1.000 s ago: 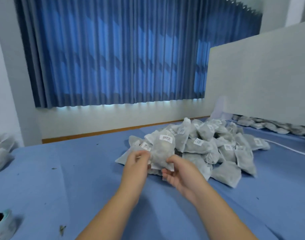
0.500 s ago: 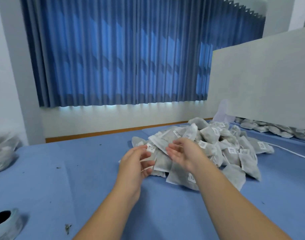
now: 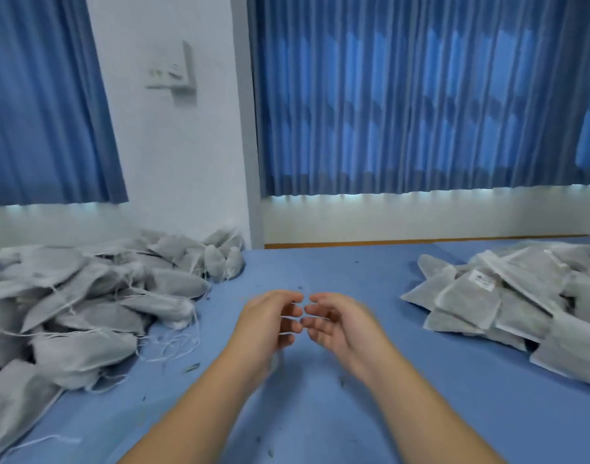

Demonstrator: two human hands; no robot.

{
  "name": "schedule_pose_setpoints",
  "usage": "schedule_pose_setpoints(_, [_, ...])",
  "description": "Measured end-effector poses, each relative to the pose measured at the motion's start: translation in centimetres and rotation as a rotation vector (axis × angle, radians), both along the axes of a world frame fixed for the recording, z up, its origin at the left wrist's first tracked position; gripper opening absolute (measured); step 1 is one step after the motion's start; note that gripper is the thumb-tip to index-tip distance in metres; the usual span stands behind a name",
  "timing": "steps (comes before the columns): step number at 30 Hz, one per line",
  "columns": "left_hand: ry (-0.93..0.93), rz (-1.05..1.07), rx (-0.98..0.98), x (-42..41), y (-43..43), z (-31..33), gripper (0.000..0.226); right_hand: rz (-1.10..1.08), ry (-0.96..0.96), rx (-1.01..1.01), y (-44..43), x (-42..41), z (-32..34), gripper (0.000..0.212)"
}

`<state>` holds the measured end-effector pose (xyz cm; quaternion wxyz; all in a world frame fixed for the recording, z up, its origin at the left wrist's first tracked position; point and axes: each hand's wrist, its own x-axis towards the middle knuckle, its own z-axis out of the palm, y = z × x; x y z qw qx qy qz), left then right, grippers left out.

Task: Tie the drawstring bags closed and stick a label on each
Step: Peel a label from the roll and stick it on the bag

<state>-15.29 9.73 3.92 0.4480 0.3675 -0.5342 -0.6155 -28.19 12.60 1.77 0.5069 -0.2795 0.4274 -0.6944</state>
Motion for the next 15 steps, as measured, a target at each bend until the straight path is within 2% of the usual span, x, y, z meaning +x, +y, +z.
schedule_pose_setpoints(2, [-0.1,0.046,-0.011,3.3,-1.5,-0.2,0.014,-0.041,0.053,-0.038,-1.3,2.4,-0.1,0.012])
schedule_pose_setpoints(5, [-0.306,0.095,-0.068,7.7,-3.8,-1.1,0.013,-0.155,0.278,-0.077,-2.6,5.1,-1.2,0.019])
schedule_pose_setpoints(7, [-0.514,0.143,-0.176,10.3,-5.3,-2.0,0.015,-0.225,0.602,-0.117,-3.0,5.8,-2.9,0.022])
schedule_pose_setpoints(9, [-0.809,0.222,-0.356,12.7,-6.9,-3.0,0.016,-0.203,1.098,-0.159,-3.1,5.9,-4.3,0.02])
schedule_pose_setpoints(10, [-0.947,0.261,-0.434,13.7,-7.7,-3.4,0.015,-0.172,1.26,-0.183,-3.1,5.8,-4.9,0.019])
schedule_pose_setpoints(11, [-1.038,0.293,-0.49,14.5,-8.6,-3.6,0.013,-0.143,1.331,-0.204,-3.0,5.7,-5.3,0.017])
schedule_pose_setpoints(13, [-1.169,0.332,-0.576,15.7,-10.4,-3.9,0.017,-0.148,1.331,-0.221,-3.1,5.7,-5.7,0.015])
schedule_pose_setpoints(15, [-1.417,0.297,-0.652,16.2,-11.9,-3.9,0.027,-0.17,1.313,-0.225,-3.3,5.8,-5.8,0.013])
